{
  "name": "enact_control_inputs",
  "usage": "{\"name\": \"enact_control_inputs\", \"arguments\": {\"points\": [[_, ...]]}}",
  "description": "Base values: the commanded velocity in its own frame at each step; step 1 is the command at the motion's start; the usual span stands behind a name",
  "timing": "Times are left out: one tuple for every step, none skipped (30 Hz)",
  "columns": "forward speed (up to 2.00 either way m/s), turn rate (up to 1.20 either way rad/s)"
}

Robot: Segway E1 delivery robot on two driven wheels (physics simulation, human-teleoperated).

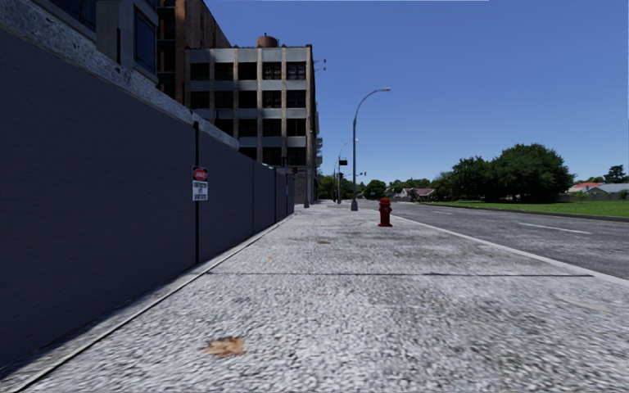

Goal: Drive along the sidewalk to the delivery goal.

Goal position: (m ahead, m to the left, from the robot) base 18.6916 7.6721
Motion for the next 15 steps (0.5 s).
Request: {"name": "enact_control_inputs", "arguments": {"points": [[2.0, 0.0], [2.0, 0.0], [2.0, 0.0], [2.0, 0.0], [2.0, 0.0], [2.0, 0.0], [2.0, 0.0], [2.0, 0.0], [2.0, 0.0], [2.0, 0.0], [2.0, 0.0], [2.0, 0.0], [2.0, 0.0], [2.0, 0.0], [2.0, 0.0]]}}
